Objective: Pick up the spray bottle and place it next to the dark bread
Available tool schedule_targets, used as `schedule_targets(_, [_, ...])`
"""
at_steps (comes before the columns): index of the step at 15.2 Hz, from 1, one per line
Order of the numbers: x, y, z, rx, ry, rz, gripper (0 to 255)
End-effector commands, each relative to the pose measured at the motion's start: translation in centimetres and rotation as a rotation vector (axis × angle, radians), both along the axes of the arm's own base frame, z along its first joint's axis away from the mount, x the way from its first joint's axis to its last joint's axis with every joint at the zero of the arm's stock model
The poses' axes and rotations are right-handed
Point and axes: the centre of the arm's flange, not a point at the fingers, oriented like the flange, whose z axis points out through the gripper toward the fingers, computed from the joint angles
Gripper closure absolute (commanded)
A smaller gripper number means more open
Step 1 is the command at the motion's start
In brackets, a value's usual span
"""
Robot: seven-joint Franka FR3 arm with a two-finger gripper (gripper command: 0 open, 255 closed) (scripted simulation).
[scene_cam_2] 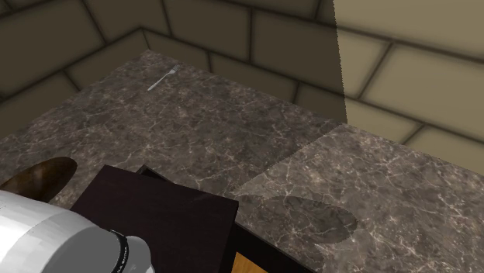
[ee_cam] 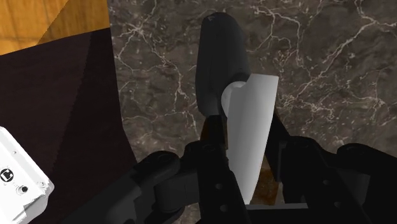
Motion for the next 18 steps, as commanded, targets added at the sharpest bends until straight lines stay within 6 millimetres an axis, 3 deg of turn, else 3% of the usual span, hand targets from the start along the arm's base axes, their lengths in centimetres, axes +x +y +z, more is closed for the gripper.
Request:
schedule_targets(1, [0.0,0.0,-1.1,0.0,0.0,0.0,255])
schedule_targets(12, [0.0,0.0,-6.8,0.0,0.0,0.0,255])
schedule_targets(18, [0.0,0.0,-6.8,0.0,0.0,0.0,255])
